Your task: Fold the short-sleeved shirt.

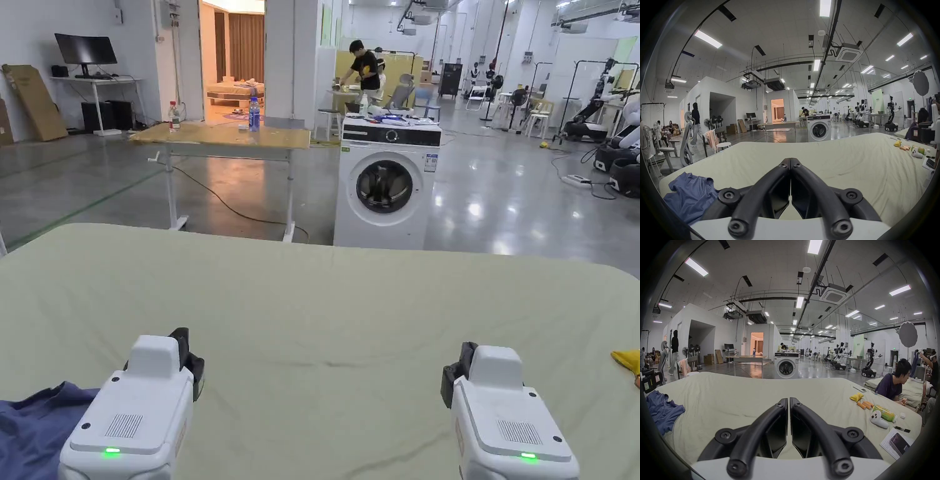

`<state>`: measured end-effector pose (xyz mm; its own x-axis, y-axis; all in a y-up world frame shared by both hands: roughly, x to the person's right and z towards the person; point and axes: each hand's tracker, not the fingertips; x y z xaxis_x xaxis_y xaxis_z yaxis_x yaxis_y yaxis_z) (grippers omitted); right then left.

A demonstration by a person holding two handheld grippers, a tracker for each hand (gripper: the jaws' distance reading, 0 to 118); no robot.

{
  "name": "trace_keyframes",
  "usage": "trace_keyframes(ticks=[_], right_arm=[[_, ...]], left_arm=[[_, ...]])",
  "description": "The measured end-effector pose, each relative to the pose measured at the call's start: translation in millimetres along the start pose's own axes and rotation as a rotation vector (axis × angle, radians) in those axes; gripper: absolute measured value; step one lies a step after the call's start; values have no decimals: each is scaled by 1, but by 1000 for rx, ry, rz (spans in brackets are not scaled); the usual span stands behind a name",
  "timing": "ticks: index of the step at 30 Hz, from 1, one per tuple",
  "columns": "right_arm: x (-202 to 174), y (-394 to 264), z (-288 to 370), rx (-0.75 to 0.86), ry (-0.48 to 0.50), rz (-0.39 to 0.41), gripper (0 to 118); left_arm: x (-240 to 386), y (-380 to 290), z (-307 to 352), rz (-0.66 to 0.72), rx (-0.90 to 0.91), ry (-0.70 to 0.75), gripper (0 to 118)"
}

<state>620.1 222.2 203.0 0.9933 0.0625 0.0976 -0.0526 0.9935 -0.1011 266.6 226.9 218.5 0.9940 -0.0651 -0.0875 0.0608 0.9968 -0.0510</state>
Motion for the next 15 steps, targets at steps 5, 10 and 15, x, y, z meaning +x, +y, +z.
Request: trace_keyframes(ticks=[5, 10, 15], right_arm=[[-2, 2, -1, 0, 6, 7, 1], [-5, -1, -1, -15, 12, 4, 1], [-5, -4, -1, -23, 18, -6, 1]], left_arm=[[-1, -5, -5, 2, -8, 1, 0], [-3, -8, -11, -5, -6, -3, 0], [-7, -11, -15, 2, -5, -3, 0]])
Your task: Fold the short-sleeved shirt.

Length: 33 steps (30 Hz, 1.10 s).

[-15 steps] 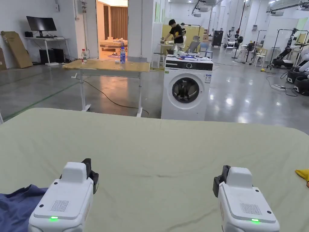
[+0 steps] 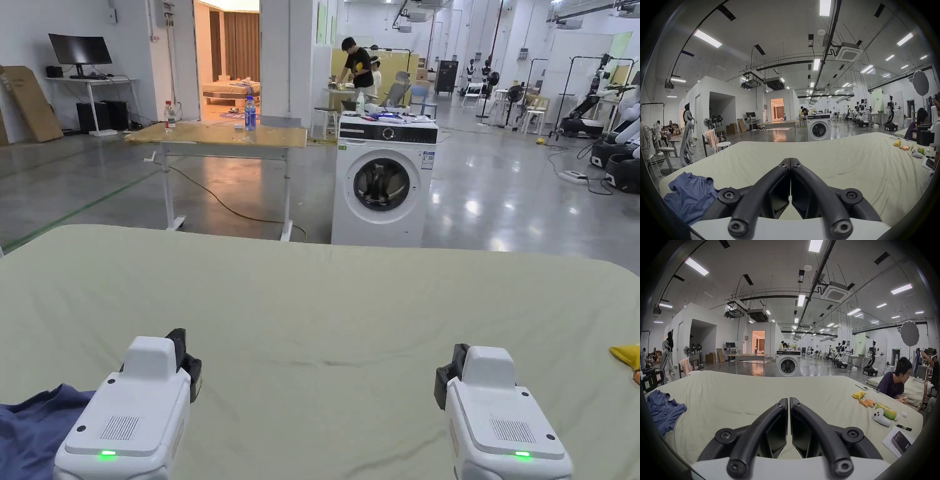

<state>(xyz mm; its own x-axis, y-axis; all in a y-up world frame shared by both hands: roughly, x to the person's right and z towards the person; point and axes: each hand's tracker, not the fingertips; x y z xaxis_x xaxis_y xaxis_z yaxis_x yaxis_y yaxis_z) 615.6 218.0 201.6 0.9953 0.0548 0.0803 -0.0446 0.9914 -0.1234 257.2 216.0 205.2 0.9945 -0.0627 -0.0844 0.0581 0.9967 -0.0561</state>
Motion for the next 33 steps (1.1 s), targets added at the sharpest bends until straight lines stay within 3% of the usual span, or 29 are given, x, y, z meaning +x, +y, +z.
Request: trace_keyframes(ticks=[8, 11, 15, 17, 18, 19, 20, 21, 24, 26, 27, 29, 33], right_arm=[[4, 0, -1, -11, 10, 17, 1], [14, 1, -5, -56, 15, -136, 1], [31, 3, -4, -61, 4, -409, 1], [37, 6, -2, -43, 20, -515, 1], [39, 6, -2, -45, 34, -563, 1], [40, 9, -3, -44, 40, -554, 1], [38, 12, -4, -41, 50, -502, 1], [30, 19, -4, -37, 63, -347, 1], [-6, 32, -3, 14, 68, 320, 1], [-29, 23, -3, 65, 17, 779, 1], [-35, 16, -3, 84, 6, 963, 1], [-38, 5, -4, 116, 41, 1135, 1], [-38, 5, -1, 84, 62, 1104, 1]], left_arm=[[-4, -4, -1, -14, -6, 7, 0], [-10, -4, -1, 105, -26, 15, 0], [-34, -6, -5, 518, -45, -39, 0], [-41, -7, -7, 655, -38, -73, 0], [-40, -6, -8, 641, -41, -73, 0], [-33, 0, -7, 501, -38, -62, 0], [-26, 5, -7, 360, -33, -53, 0], [-14, 10, -6, 127, -35, -37, 0], [17, 8, -7, -546, -39, 34, 0], [35, 2, 2, -877, 7, 50, 0], [37, -1, 2, -974, 14, 54, 0], [36, -1, 2, -1023, -1, 39, 0], [30, -3, 2, -1049, -6, 59, 0]])
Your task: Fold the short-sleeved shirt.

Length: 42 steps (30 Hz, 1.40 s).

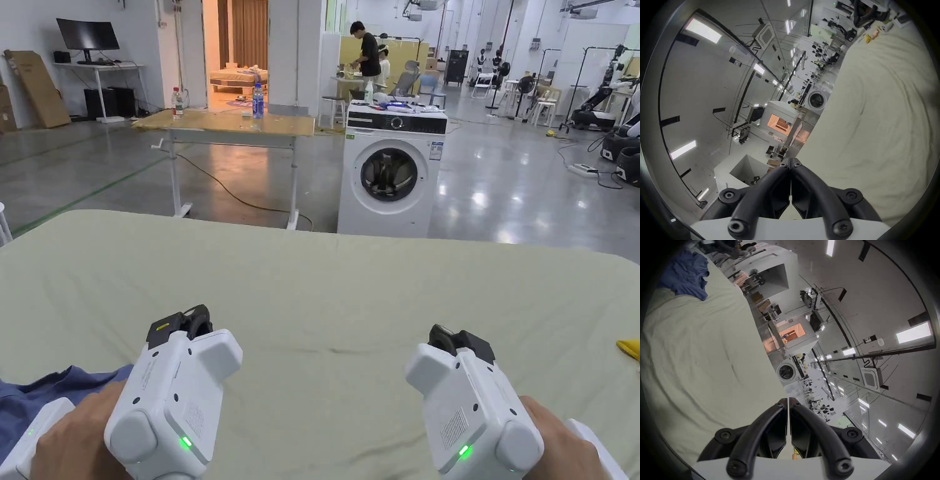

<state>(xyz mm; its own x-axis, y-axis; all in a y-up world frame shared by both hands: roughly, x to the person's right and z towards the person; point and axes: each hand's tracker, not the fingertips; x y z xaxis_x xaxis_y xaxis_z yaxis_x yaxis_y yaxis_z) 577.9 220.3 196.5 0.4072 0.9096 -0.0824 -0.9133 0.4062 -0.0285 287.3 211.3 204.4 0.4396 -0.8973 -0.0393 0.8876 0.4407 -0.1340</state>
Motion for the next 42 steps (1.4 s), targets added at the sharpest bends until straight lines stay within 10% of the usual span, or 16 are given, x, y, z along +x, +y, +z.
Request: trace_keyframes(ticks=[2, 6, 11, 14, 31, 42], right_arm=[[2, 2, 2, 1, 8, -51, 1], [19, 3, 8, -49, 58, -474, 1], [30, -14, 5, -134, 84, -1024, 1], [26, -25, 4, -162, 57, -1222, 1], [24, -15, 9, -113, -3, -1116, 1], [1, -5, -1, -122, 65, -1094, 1]], left_arm=[[-7, -4, -2, 129, -17, -39, 0], [-30, -12, 0, 682, -48, -150, 0], [-36, -26, 2, 1087, -57, -160, 0], [-37, -31, 1, 1258, -50, -136, 0], [-64, -66, 11, 1118, -100, -144, 0], [-121, -214, 31, 1193, -423, -201, 0]])
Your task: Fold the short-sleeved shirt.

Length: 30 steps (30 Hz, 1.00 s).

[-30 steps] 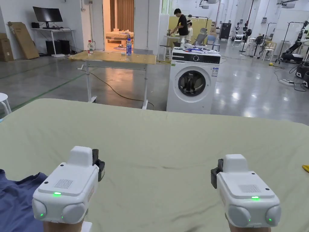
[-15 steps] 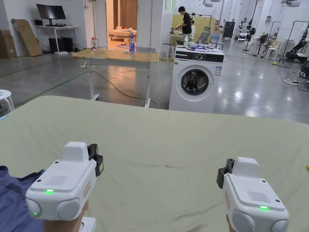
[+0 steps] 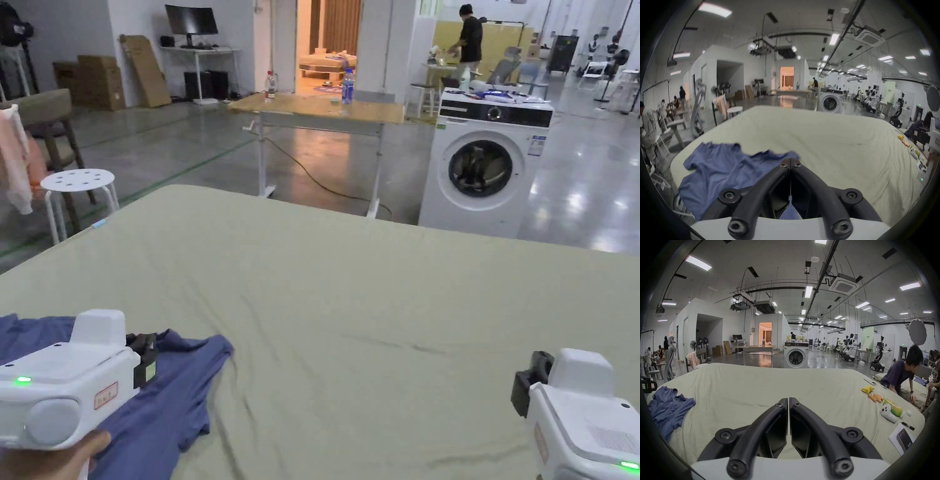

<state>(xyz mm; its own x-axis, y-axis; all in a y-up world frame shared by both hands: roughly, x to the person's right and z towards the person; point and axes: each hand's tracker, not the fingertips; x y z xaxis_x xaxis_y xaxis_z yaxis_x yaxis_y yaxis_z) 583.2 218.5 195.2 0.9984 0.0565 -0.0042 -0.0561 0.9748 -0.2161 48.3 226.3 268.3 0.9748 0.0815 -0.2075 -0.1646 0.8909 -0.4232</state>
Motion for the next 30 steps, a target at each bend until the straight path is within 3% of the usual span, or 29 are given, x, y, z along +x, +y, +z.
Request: trace_keyframes(ticks=[5, 7, 9, 13, 16, 19, 22, 24, 26, 27, 28, 30], right_arm=[[-11, -9, -8, -30, 25, -6, 1], [-15, -13, -10, -40, 33, -7, 1], [-19, -17, -12, -48, 40, -2, 1], [-23, -23, -16, -72, 51, 6, 1], [-24, -26, -17, -83, 50, 12, 1], [-22, -28, -18, -95, 45, 25, 1], [-18, -30, -19, -104, 35, 34, 1], [-16, -32, -18, -104, 27, 33, 1], [-14, -34, -19, -108, 25, 30, 1], [-14, -35, -19, -112, 24, 30, 1], [-14, -36, -20, -117, 23, 29, 1], [-14, -38, -19, -126, 25, 23, 1]], left_arm=[[-79, -1, -7, 5, -182, 101, 0], [-72, -5, -6, 11, -242, 102, 24], [-71, -5, -6, 51, -273, 106, 60], [-45, -21, -22, 66, -368, 126, 87], [-72, -39, -53, 37, -431, 128, 87], [-49, -50, -52, 3, -533, 136, 86], [-28, -56, -52, -62, -484, 161, 84], [-60, -57, -64, -38, -492, 132, 62], [-59, -52, -60, -87, -453, 137, 20], [-66, -58, -70, -122, -471, 162, 7], [-68, -57, -71, -121, -477, 149, 0], [-72, -58, -72, -119, -469, 149, 0]])
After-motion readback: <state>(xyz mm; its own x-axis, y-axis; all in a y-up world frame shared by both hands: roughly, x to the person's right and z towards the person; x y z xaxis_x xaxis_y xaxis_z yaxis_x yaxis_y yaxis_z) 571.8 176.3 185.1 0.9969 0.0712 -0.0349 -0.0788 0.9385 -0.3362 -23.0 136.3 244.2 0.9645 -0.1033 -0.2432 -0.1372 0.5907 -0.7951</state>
